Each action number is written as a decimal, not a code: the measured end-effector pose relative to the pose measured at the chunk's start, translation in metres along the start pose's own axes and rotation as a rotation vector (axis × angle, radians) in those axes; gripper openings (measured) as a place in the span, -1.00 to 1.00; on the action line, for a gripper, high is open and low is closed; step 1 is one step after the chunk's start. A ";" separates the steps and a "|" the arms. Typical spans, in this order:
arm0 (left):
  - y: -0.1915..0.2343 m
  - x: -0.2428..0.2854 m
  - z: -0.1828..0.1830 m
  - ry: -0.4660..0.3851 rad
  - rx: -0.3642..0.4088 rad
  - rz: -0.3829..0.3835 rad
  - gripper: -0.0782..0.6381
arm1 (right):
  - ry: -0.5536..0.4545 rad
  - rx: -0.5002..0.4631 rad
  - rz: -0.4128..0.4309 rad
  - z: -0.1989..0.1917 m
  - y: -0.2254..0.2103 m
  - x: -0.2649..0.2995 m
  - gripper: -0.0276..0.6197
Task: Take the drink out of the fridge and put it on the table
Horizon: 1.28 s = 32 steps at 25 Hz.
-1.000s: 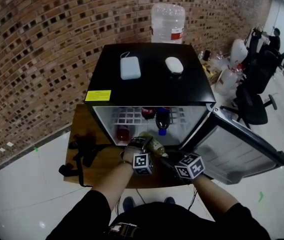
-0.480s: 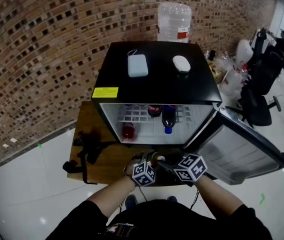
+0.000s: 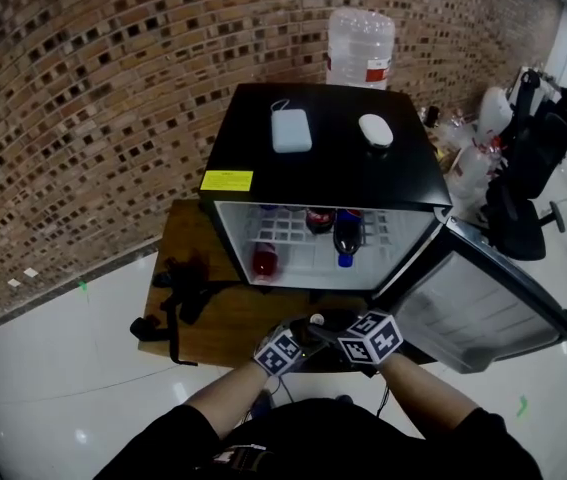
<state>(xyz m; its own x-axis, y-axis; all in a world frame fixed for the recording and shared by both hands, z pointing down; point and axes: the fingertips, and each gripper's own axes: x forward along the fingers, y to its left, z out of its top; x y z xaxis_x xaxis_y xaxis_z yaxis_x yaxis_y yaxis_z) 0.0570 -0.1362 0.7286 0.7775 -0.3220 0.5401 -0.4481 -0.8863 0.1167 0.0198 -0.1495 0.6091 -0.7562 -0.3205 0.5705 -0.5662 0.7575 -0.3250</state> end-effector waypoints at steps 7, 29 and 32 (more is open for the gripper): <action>-0.004 -0.044 -0.015 -0.070 -0.076 0.006 0.35 | -0.215 0.039 -0.013 -0.015 -0.017 -0.045 0.24; -0.003 -0.208 -0.051 -0.430 -0.543 0.118 -0.77 | -0.285 0.192 -0.102 -0.129 -0.030 -0.105 -0.91; -0.002 -0.206 -0.049 -0.429 -0.540 0.116 -0.77 | -0.274 0.183 -0.101 -0.133 -0.030 -0.104 -0.91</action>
<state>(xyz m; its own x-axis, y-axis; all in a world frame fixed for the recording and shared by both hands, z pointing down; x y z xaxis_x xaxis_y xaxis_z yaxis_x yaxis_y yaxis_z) -0.1236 -0.0516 0.6583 0.7668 -0.6064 0.2103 -0.6092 -0.5844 0.5361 0.1586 -0.0629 0.6603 -0.7394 -0.5483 0.3908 -0.6733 0.6078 -0.4211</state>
